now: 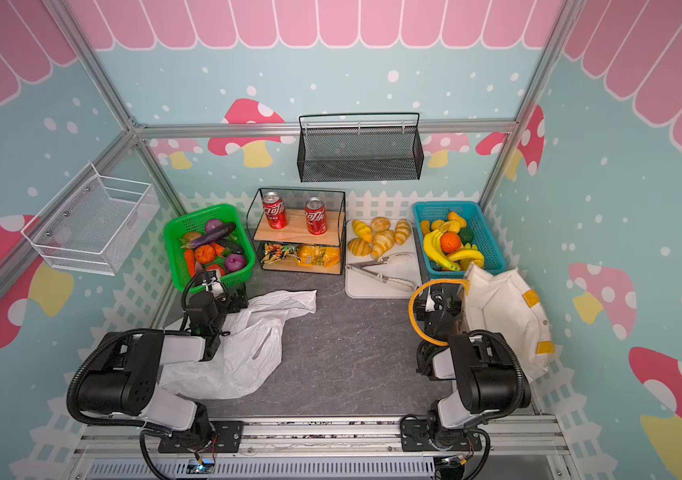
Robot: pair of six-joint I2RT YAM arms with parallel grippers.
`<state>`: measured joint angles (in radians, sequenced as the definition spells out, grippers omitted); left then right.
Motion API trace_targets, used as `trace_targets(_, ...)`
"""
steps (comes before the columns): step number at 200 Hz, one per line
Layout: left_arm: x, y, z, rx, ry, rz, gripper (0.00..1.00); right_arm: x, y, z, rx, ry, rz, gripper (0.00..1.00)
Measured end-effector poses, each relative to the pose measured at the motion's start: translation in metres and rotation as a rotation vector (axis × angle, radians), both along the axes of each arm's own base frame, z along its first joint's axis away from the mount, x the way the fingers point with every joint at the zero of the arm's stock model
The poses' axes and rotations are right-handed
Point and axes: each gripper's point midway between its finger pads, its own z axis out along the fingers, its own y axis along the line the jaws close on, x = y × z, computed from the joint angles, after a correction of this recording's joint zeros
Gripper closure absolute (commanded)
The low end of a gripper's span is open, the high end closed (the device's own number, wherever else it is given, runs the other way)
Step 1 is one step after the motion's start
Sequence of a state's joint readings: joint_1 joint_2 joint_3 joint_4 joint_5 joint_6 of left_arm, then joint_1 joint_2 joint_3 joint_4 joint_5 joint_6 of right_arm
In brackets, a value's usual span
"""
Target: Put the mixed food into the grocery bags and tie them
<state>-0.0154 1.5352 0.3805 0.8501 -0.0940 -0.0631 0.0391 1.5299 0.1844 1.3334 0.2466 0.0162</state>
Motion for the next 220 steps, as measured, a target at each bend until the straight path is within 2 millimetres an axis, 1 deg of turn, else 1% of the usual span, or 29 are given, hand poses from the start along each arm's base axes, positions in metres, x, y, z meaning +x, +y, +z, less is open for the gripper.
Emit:
trace_targets(201,-0.0001,-0.0008,0.0001,0.01,0.001,0.001,0.0,0.0,-0.0001,0.0,0.0,0.0,0.0,0.0)
trace_targets(220,-0.0001,-0.0008,0.0001,0.01,0.001,0.001,0.0,-0.0001,-0.0003,0.0,0.0,0.0,-0.002,0.03)
